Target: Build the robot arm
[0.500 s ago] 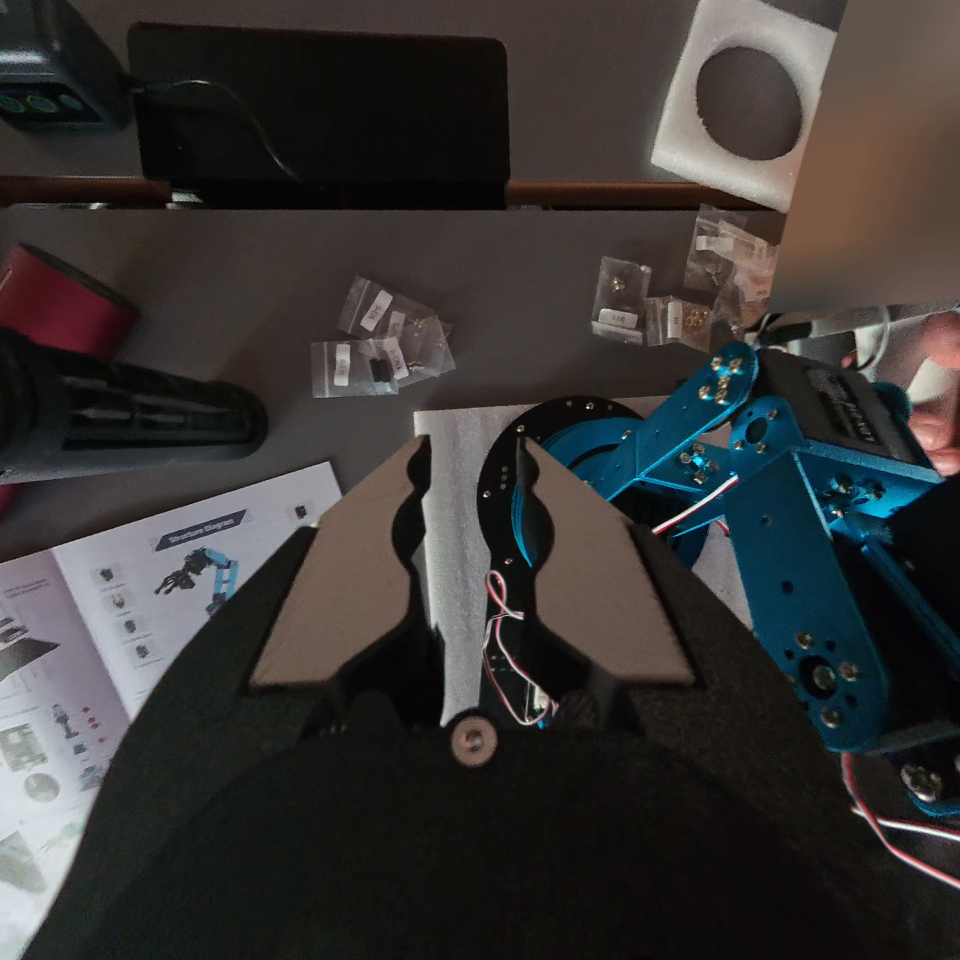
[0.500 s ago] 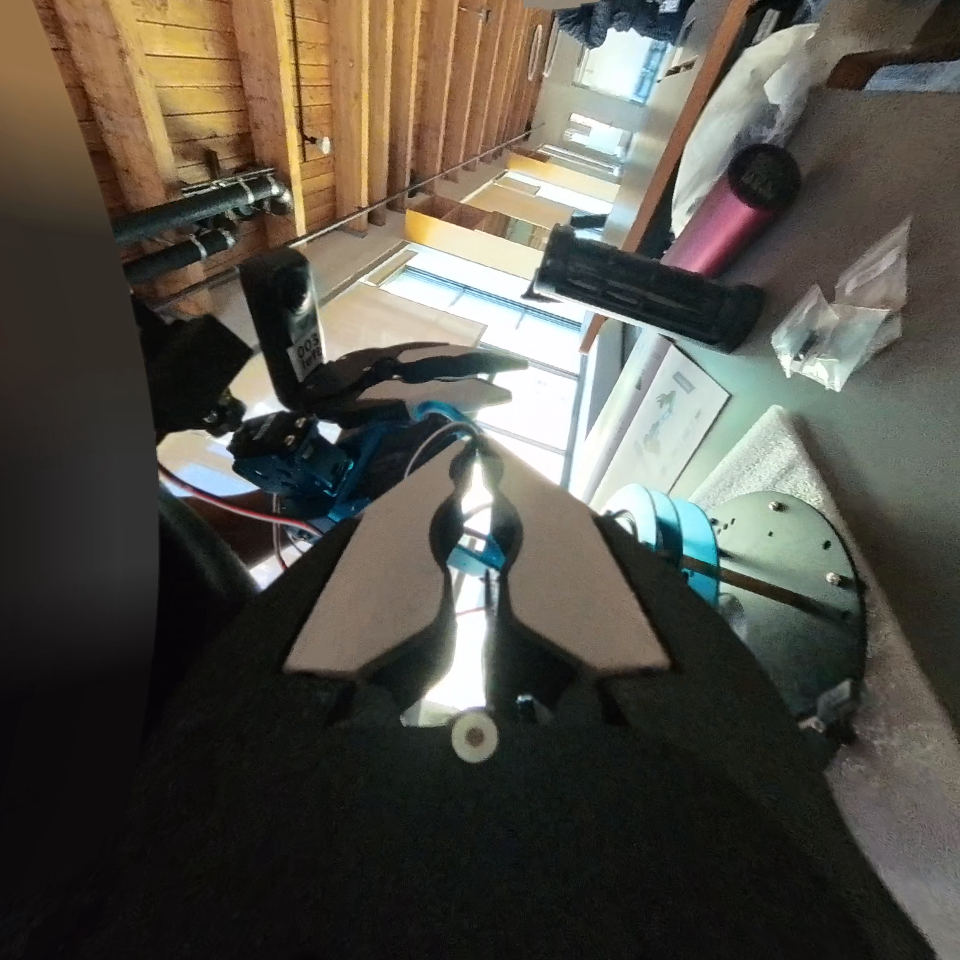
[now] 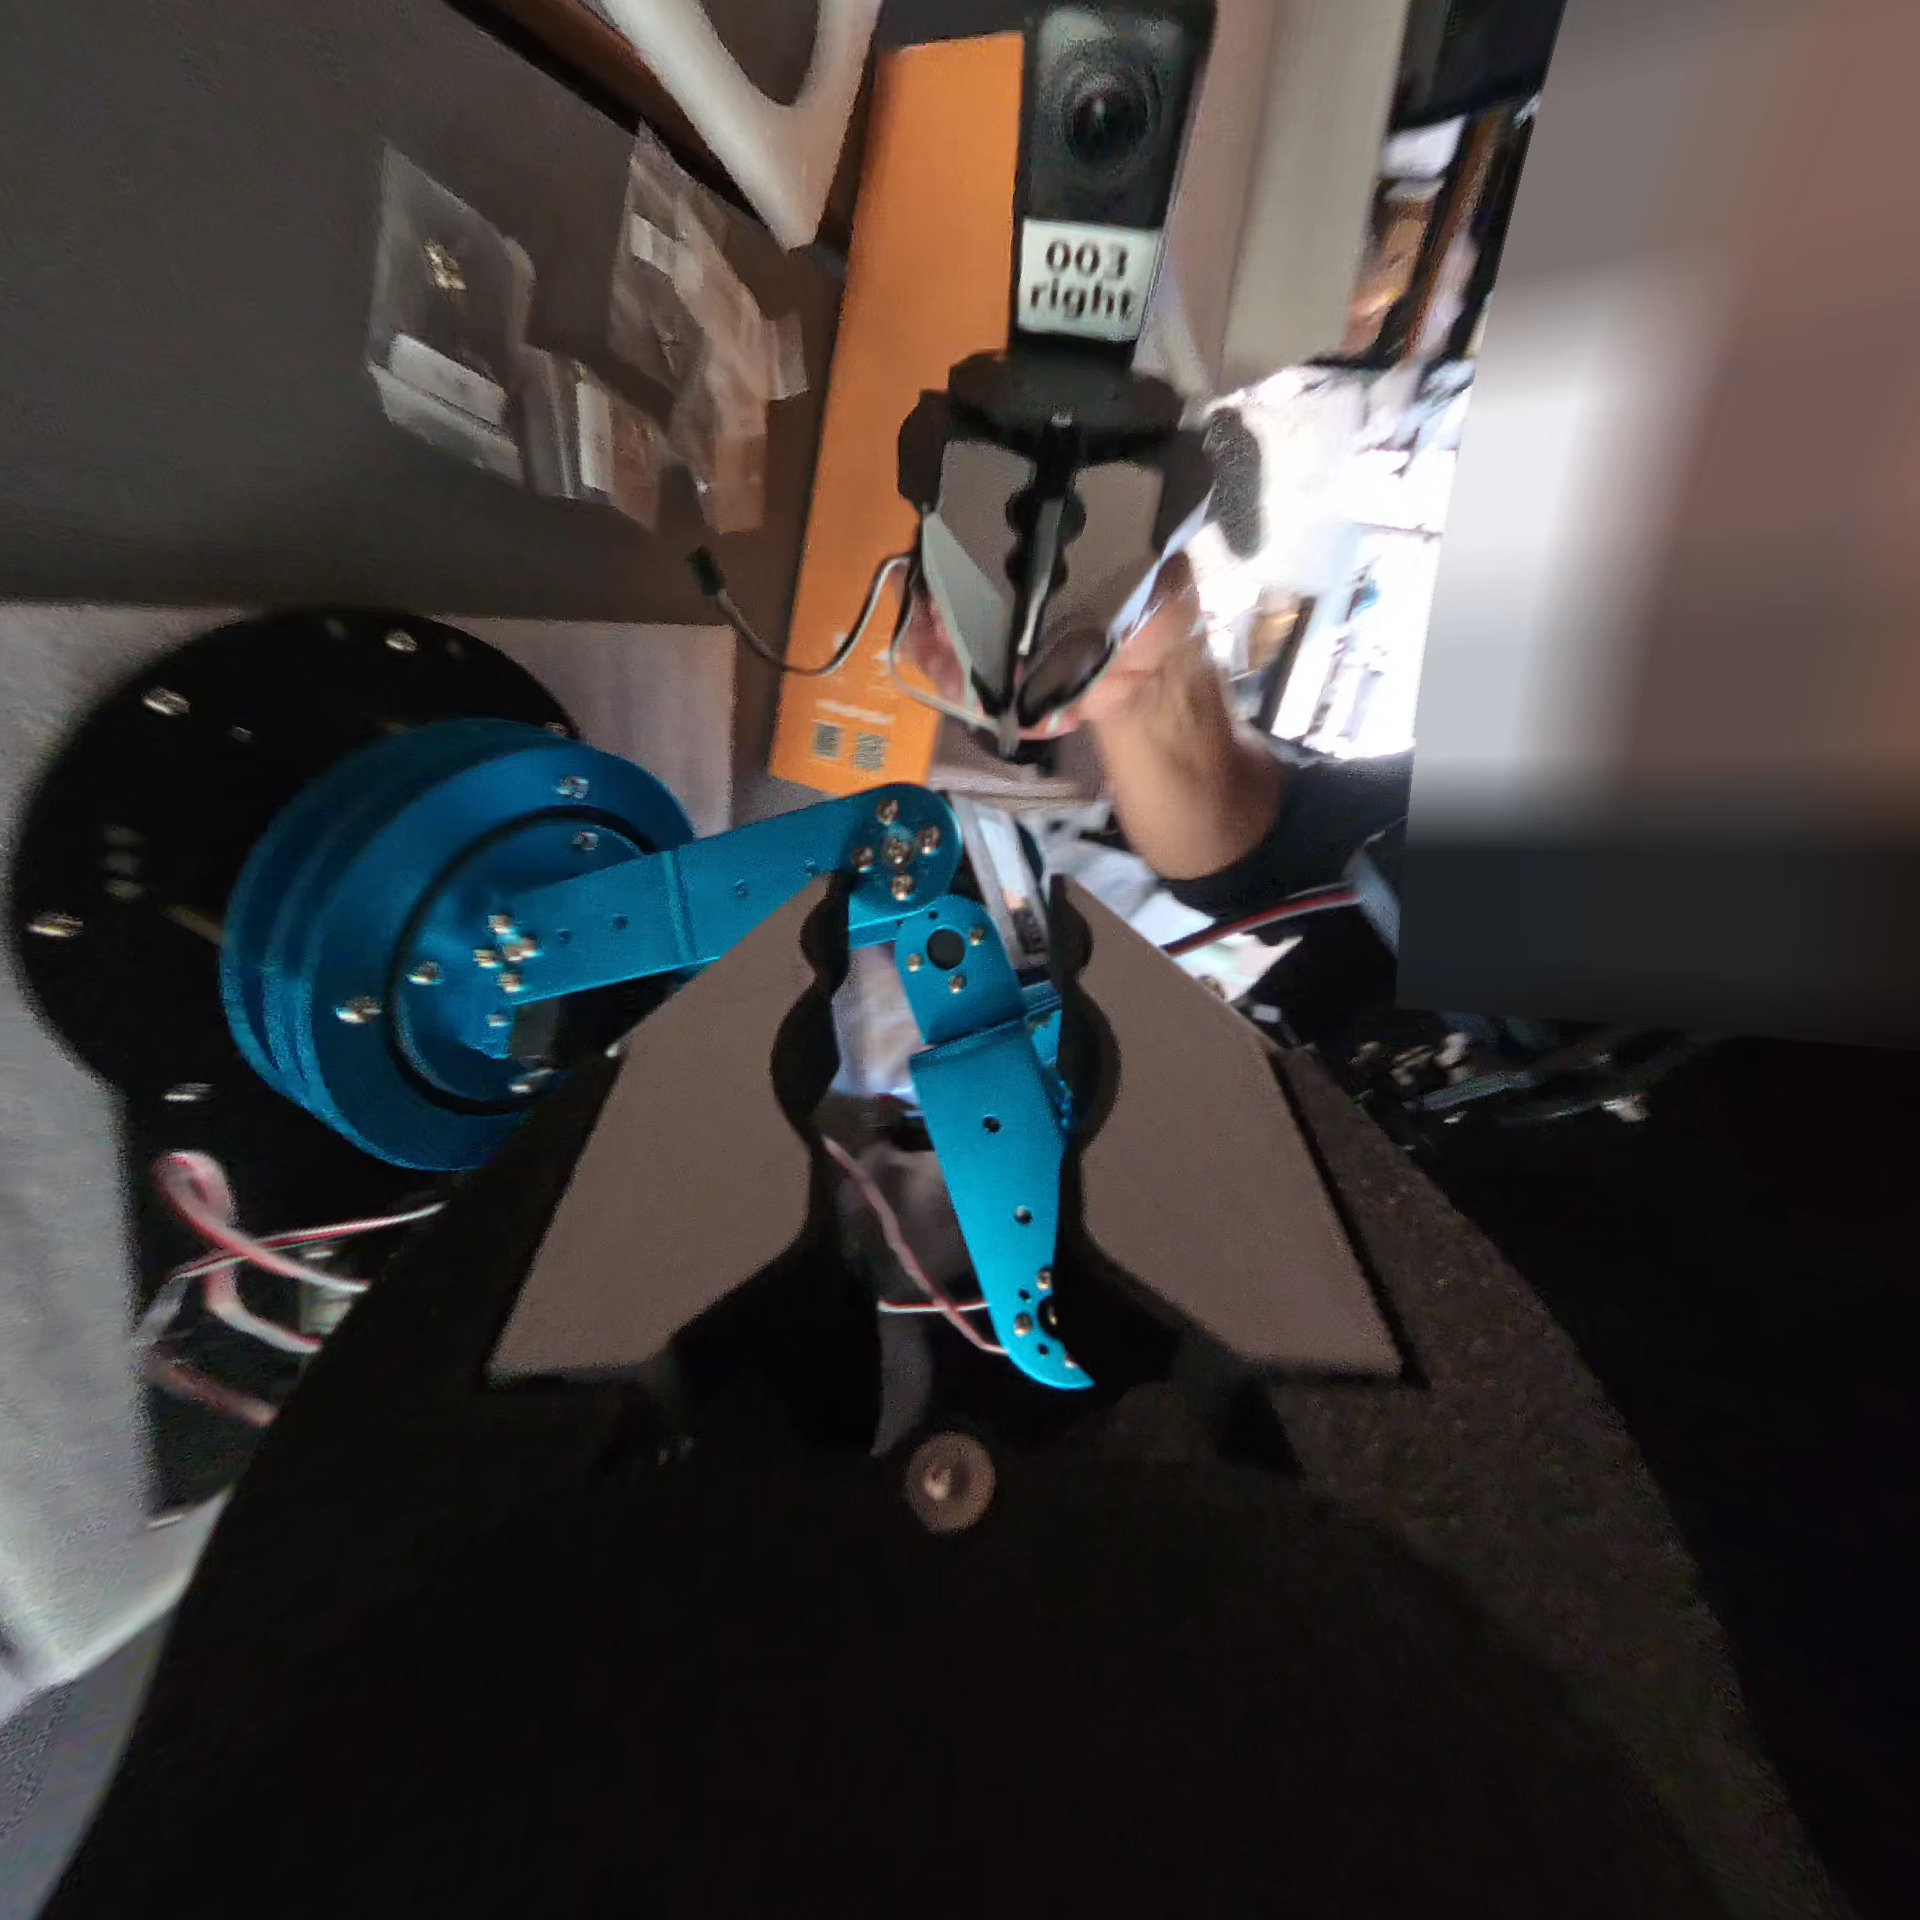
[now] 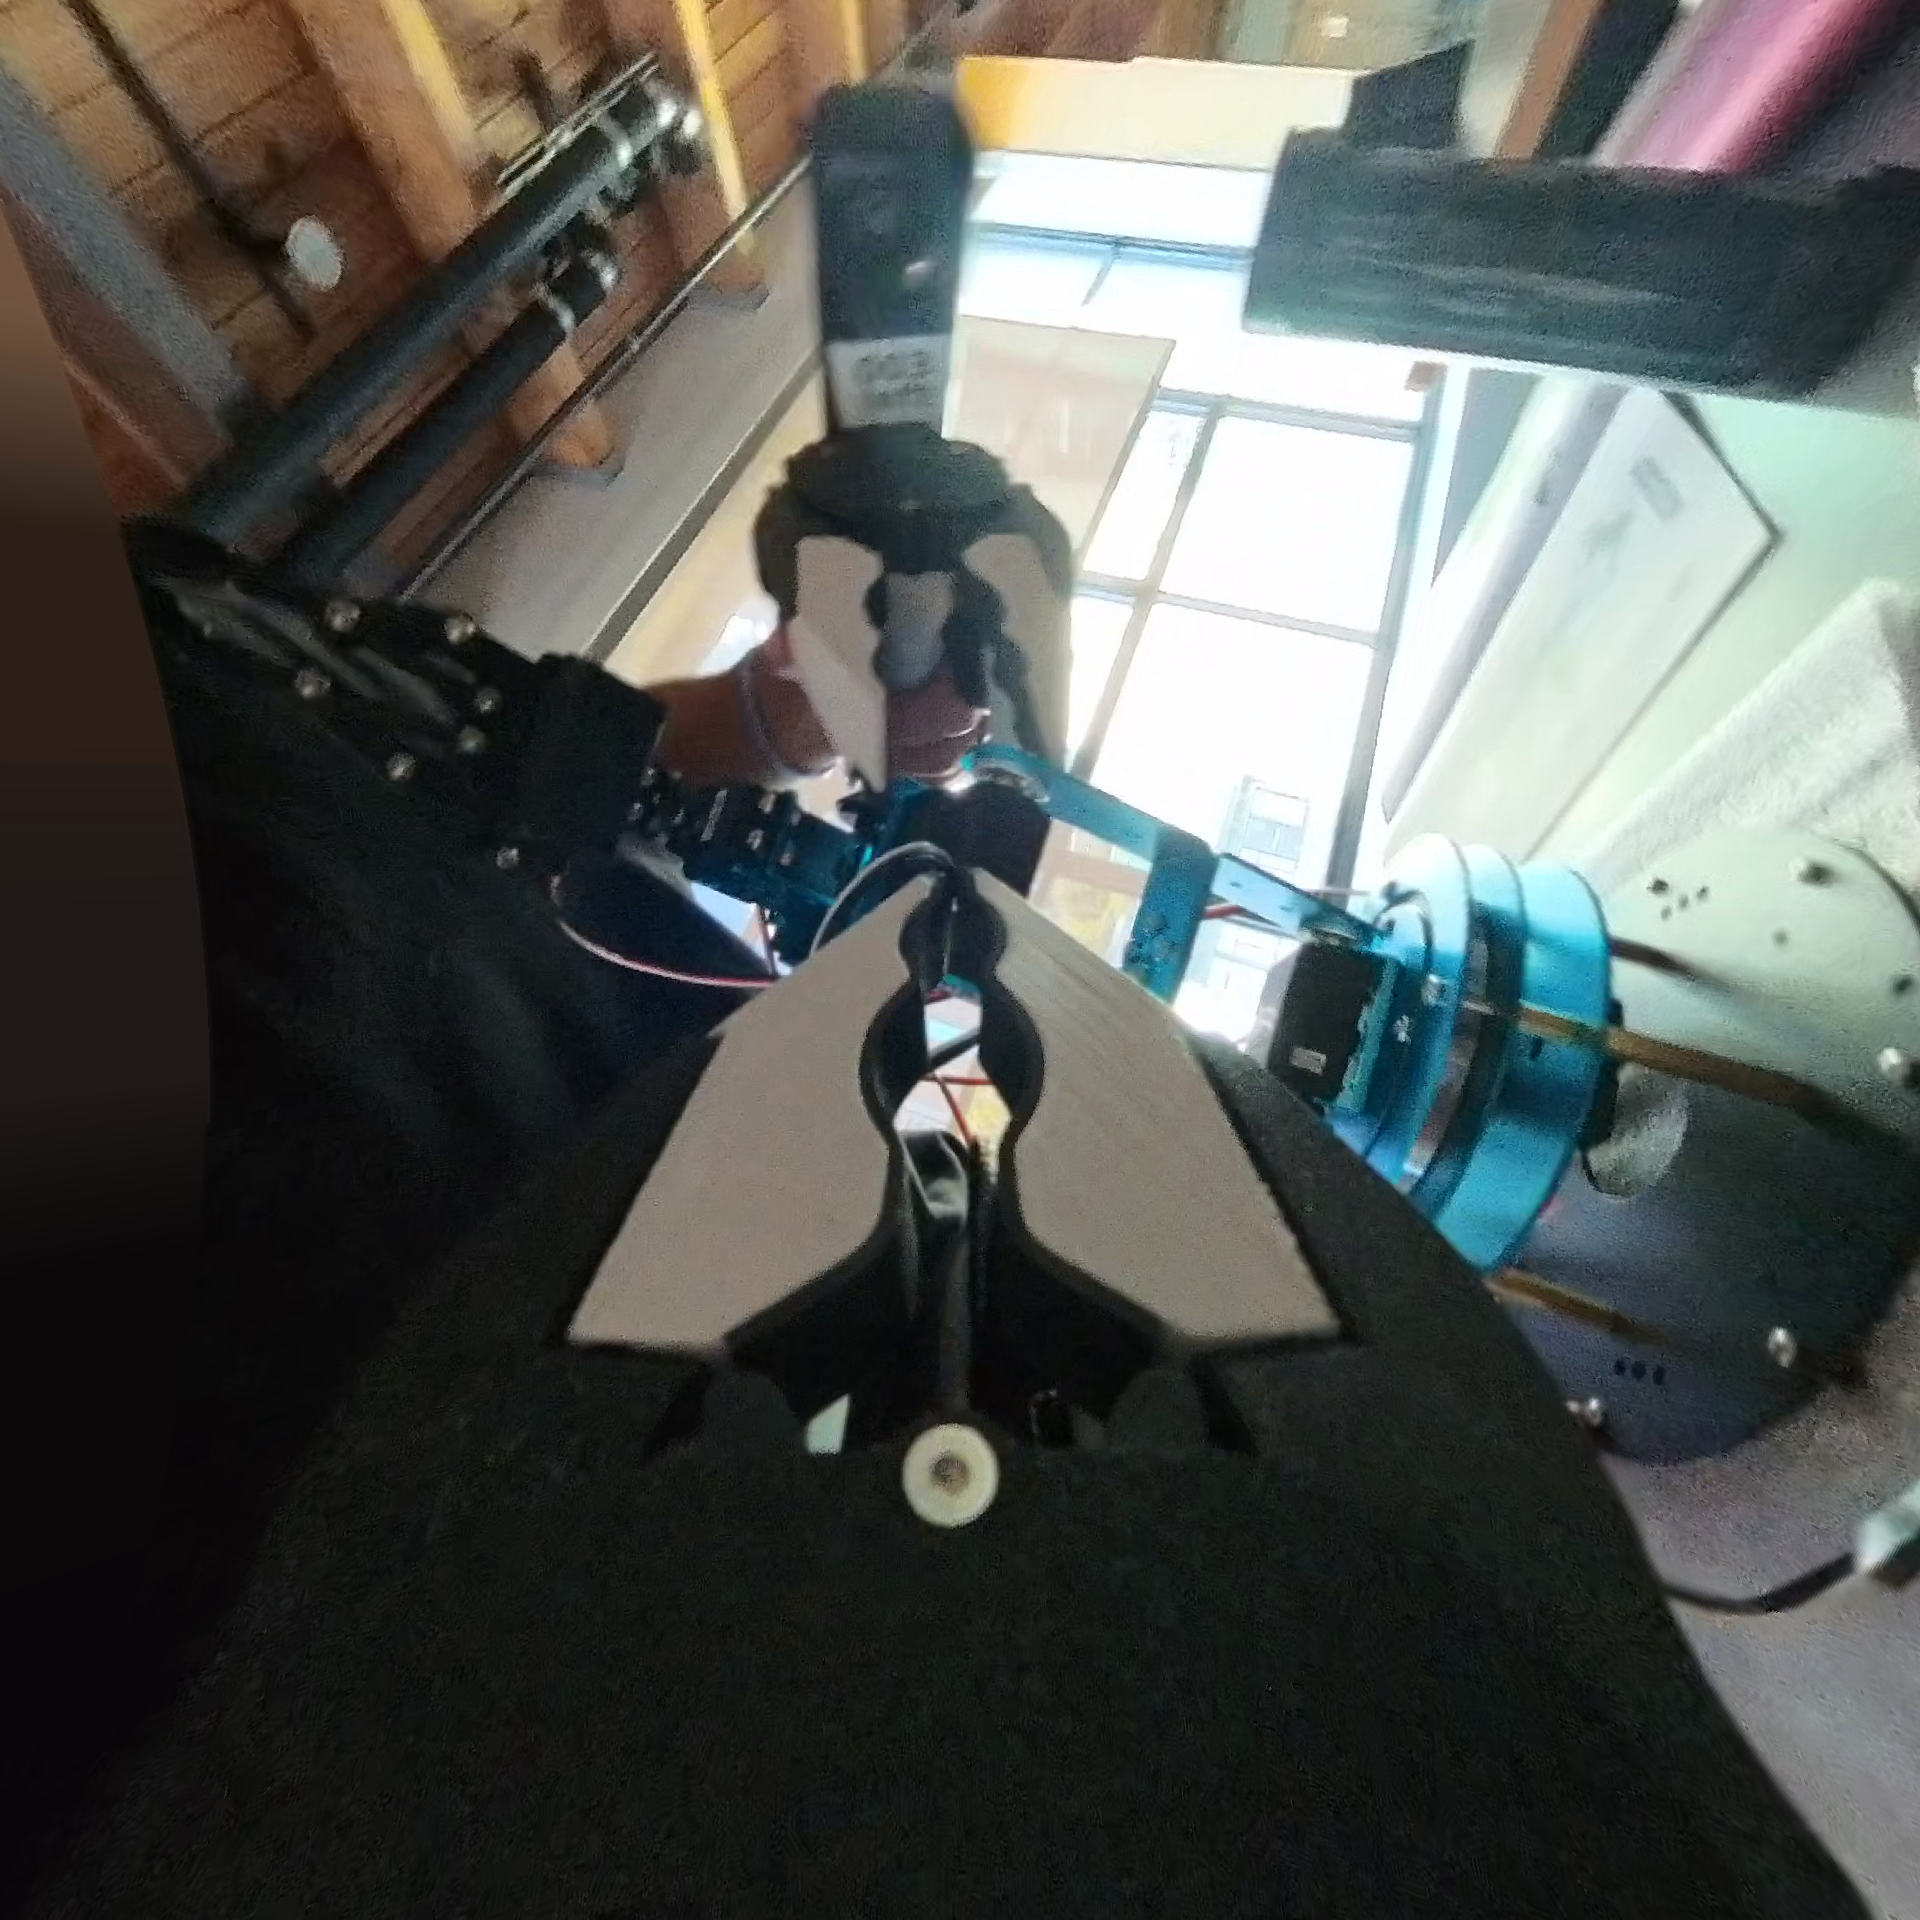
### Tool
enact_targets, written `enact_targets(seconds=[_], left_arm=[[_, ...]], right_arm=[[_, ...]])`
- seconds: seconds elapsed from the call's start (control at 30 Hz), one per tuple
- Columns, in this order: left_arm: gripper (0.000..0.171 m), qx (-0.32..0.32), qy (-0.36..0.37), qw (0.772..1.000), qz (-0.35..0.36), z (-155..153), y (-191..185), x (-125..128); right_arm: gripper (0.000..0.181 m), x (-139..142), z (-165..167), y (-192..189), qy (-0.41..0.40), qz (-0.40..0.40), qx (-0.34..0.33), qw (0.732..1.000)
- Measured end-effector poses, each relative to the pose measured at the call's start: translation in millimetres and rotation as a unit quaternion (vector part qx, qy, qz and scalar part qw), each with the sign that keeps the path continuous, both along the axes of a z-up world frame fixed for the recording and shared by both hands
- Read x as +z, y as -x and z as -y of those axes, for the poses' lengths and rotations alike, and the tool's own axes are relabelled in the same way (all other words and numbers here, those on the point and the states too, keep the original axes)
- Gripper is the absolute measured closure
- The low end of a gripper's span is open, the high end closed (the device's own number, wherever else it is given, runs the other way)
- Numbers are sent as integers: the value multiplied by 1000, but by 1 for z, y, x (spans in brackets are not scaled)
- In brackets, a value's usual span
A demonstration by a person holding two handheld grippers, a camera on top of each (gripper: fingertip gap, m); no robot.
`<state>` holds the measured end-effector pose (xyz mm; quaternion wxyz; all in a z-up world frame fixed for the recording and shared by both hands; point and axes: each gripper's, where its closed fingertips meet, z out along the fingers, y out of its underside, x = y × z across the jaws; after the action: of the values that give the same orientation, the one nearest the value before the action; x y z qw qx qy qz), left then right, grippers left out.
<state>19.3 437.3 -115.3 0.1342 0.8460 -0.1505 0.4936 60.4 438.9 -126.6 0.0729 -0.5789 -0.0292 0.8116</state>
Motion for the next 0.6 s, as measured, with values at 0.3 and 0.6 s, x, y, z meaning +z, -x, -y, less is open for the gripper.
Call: enact_targets(seconds=[0.3,0.6], left_arm=[[124,-12,196,981,-9,26,7,-1],[139,-4,244,969,22,26,-4,1]], right_arm=[[181,-9,12,22,56,-37,50,996],[181,-2,12,13,25,-71,-22,997]])
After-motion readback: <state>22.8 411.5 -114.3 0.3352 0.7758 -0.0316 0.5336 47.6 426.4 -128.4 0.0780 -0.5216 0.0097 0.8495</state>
